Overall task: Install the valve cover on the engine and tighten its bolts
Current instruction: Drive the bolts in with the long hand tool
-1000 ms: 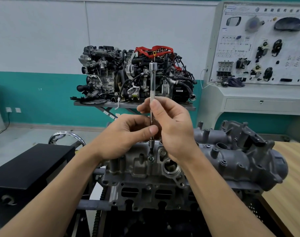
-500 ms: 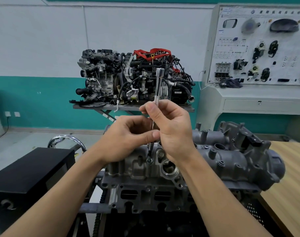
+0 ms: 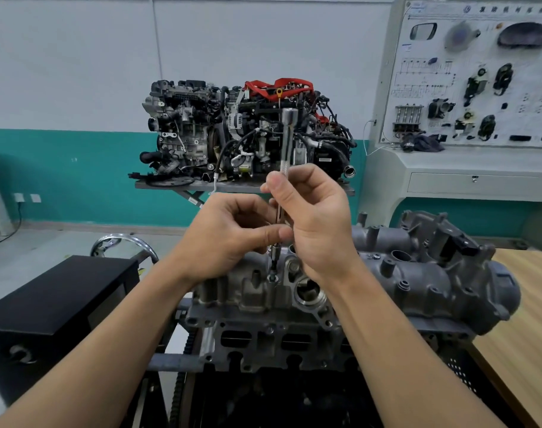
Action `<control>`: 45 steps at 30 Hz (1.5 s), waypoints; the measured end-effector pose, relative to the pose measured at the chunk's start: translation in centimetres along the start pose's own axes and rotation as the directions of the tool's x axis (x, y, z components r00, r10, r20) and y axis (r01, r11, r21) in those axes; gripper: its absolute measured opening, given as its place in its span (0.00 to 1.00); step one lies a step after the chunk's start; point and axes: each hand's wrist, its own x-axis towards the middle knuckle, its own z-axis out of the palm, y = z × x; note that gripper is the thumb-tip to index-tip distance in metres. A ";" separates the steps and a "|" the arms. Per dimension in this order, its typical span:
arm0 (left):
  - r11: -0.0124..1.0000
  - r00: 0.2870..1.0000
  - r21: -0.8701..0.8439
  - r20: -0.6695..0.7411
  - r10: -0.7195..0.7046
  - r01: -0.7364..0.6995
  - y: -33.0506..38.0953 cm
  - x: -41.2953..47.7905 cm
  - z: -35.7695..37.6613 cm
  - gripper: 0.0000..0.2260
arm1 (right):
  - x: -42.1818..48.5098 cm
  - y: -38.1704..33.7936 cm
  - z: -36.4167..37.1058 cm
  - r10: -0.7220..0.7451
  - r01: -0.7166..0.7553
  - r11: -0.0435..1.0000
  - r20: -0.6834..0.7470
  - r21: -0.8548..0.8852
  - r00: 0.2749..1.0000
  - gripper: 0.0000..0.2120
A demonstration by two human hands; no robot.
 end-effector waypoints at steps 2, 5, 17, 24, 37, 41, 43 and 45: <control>1.000 1.000 0.017 0.000 0.006 -0.006 -0.1 0.0 -0.1 0.10 | 0.1 -0.1 -0.1 0.015 -0.015 0.999 0.014 0.041 1.000 0.10; 0.995 0.995 0.099 0.102 -0.008 -0.002 -0.1 -0.1 -0.4 0.07 | 0.2 -0.2 -0.3 0.055 -0.059 0.997 0.087 0.043 0.995 0.12; 0.992 0.995 0.121 0.087 -0.044 0.033 -0.1 0.2 -0.5 0.08 | 0.3 -0.1 -0.1 0.047 -0.050 0.998 0.106 0.034 0.993 0.10; 0.998 0.993 0.038 0.105 -0.052 0.048 -0.1 0.2 -0.6 0.13 | 0.0 0.0 0.0 0.003 0.001 0.999 0.067 -0.054 0.998 0.03; 0.999 0.993 0.041 0.115 -0.010 0.005 0.1 0.0 -0.3 0.05 | 0.1 -0.2 0.1 -0.028 0.030 0.999 0.061 -0.032 0.998 0.08; 1.000 0.999 0.029 0.041 0.009 -0.010 -0.2 0.0 -0.2 0.10 | 0.1 -0.3 0.0 -0.019 0.018 1.000 0.055 0.021 0.998 0.07; 0.997 0.996 0.075 0.094 0.000 -0.007 -0.2 -0.1 -0.4 0.05 | 0.1 -0.3 -0.1 0.021 -0.024 0.999 0.094 0.027 0.995 0.12; 0.995 0.988 0.094 0.151 -0.023 0.009 0.0 -0.1 -0.7 0.06 | 0.1 -0.3 -0.2 0.033 -0.036 0.999 0.108 0.025 0.994 0.15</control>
